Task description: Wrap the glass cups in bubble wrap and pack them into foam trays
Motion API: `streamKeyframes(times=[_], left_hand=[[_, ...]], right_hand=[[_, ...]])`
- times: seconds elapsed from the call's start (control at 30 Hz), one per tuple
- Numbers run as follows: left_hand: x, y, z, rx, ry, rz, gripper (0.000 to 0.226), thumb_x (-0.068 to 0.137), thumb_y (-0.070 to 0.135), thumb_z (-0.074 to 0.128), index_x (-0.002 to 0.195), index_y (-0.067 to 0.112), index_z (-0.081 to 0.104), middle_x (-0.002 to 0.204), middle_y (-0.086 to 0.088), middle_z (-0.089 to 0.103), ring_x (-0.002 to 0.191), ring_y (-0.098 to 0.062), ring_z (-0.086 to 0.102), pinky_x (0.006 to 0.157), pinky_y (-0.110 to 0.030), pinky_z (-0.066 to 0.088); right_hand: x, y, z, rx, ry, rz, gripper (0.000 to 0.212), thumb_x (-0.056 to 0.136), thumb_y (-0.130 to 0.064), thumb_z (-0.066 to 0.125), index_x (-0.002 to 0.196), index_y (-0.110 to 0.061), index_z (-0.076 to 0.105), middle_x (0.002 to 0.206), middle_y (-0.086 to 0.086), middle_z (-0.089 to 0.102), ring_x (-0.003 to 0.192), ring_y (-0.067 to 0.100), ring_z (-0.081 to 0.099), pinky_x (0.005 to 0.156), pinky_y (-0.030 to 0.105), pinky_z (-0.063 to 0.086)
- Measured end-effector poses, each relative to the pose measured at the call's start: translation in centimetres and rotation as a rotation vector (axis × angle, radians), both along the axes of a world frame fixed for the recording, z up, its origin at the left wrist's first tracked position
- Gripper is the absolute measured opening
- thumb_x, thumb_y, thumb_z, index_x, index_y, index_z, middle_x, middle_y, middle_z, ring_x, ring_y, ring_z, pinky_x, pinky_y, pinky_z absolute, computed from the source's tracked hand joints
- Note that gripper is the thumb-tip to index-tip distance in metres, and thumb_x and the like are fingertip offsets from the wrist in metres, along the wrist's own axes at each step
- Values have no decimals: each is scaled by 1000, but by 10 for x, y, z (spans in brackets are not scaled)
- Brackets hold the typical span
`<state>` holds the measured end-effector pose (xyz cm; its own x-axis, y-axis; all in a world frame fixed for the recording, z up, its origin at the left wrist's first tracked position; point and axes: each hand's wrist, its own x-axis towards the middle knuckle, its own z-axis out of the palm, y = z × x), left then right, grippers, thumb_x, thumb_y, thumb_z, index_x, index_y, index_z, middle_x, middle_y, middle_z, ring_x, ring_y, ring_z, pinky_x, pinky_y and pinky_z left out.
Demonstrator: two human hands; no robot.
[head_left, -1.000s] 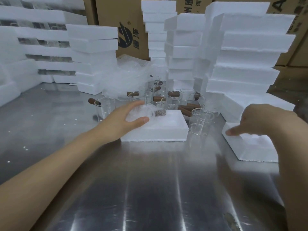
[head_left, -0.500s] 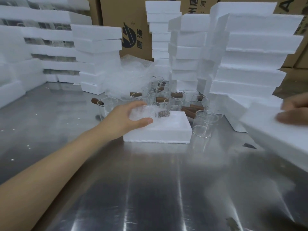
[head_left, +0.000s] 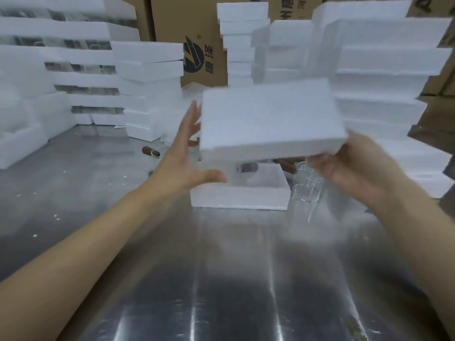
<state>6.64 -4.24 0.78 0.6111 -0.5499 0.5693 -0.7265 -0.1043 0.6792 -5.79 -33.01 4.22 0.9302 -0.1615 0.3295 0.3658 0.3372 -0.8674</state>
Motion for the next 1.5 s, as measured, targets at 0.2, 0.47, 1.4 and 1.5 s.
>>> streamKeyframes(times=[0.2,0.47,1.4,1.5], left_hand=[[17,7,-1,14,93,24,87,65,72,66,141,47,31,141,28,35,123,11,40,96,-12,38],[33,6,-11,-44,228,54,73,55,80,67,120,49,56,131,36,48,113,12,52,87,-13,44],[30,13,-20,251,375,-133,81,69,51,77,132,58,27,133,30,37,121,0,46,95,-17,42],[30,16,-17,240,376,-125,83,63,51,74,133,56,30,127,34,40,111,13,48,80,-4,42]], right_hand=[[14,63,-37,-77,182,-169,31,101,-21,45,90,-25,73,83,-6,71,71,9,64,56,17,49],[11,70,-41,-446,61,-483,38,100,-23,39,125,-52,46,140,-13,49,115,9,59,100,34,44],[11,61,-64,-1088,78,-343,55,76,-42,69,100,-56,22,128,-3,37,103,23,56,91,46,50],[11,59,-64,-1084,54,-373,60,74,-35,75,102,-52,25,128,-4,39,111,16,52,97,42,48]])
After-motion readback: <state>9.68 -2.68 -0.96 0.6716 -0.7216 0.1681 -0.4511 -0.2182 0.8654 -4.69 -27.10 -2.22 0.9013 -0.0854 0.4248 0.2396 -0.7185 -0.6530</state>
